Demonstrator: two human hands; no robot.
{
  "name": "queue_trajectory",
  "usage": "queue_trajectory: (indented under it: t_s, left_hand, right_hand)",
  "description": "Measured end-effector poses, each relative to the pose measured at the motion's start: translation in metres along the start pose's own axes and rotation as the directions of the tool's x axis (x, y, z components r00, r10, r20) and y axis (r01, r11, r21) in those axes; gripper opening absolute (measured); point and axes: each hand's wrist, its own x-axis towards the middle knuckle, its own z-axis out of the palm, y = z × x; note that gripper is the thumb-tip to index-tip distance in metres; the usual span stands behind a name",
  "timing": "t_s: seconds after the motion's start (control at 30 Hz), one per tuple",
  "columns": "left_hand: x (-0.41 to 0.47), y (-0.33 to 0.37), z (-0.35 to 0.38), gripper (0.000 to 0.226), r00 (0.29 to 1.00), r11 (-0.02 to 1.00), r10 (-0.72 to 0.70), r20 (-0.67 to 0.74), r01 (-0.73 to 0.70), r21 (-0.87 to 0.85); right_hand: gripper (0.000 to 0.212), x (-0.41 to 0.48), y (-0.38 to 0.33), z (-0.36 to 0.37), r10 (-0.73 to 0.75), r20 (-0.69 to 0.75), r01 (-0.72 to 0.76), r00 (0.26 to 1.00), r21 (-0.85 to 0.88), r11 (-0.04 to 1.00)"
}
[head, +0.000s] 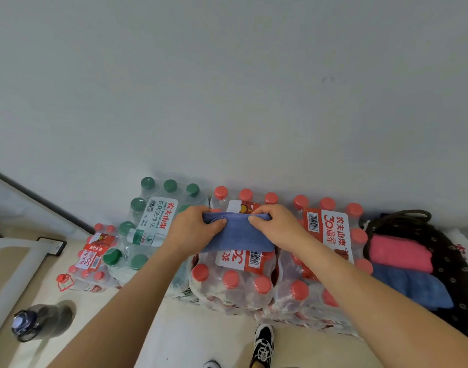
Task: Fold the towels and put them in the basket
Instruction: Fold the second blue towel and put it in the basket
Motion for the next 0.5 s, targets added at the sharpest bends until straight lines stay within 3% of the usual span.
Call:
queue_trajectory:
  t_s: [0.13,0.3,0.43,0.5]
  left_hand:
    - [0.006,0.003,0.003,0.023,1.0,0.999,-0.021,0.019,0.02,0.04]
    - [0.005,0.003,0.006,0.027,0.999,0.997,-0.043,0.02,0.042,0.066]
    - [0.007,0.005,0.006,0.03,0.999,0.993,-0.042,0.034,0.038,0.114]
    - [0.005,0.007,0.009,0.031,0.999,0.978,-0.002,-0.051,0.012,0.21]
  right_hand:
    - [0.011,0.002,0.006,0.006,0.046,-0.107,-0.032,0.993,0.125,0.992]
    - [0.018,0.007,0.004,0.011,0.101,-0.204,-0.082,0.974,0.096,0.992]
    - [0.024,0.002,-0.002,0.015,0.035,-0.282,-0.076,0.959,-0.134,0.988]
    - [0.026,-0.002,-0.001,0.019,-0.023,-0.344,-0.076,0.939,-0.272,0.959]
